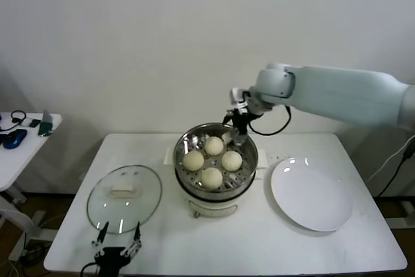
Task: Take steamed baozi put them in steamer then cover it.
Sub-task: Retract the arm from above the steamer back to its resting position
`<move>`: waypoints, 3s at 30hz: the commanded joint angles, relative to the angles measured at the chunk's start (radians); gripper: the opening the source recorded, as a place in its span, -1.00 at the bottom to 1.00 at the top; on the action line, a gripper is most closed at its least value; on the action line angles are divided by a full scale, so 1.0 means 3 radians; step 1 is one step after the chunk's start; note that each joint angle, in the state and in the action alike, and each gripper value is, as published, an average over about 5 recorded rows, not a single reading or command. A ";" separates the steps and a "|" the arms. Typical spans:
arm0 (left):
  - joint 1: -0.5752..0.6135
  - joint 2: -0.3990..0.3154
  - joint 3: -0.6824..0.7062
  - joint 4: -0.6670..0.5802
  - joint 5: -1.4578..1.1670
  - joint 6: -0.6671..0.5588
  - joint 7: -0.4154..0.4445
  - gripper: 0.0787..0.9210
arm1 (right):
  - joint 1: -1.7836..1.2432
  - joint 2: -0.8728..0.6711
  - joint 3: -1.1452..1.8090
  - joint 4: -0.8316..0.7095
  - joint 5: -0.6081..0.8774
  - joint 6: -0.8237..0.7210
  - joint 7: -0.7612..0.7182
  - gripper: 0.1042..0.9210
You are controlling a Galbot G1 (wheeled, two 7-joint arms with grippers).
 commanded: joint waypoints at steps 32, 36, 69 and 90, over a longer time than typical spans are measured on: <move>-0.0289 0.0614 -0.0244 -0.0139 0.1213 -0.0071 -0.0311 0.77 | -0.7873 -0.0071 0.7456 0.0971 -0.0810 0.2032 0.1632 0.76; -0.0318 0.0569 -0.0313 -0.0121 0.1451 -0.0095 -0.0343 0.77 | -0.7888 0.0199 0.7297 0.0858 -0.0903 0.2699 0.1521 0.76; -0.1297 0.0754 0.0014 0.1436 0.4637 0.0392 -0.1298 0.77 | -0.7919 0.0709 0.6704 0.0768 -0.1205 0.2688 0.1878 0.76; -0.1818 0.0872 0.0199 0.2035 0.4591 0.0375 -0.1206 0.77 | -0.8010 0.0796 0.6798 0.0817 -0.1198 0.2704 0.1860 0.76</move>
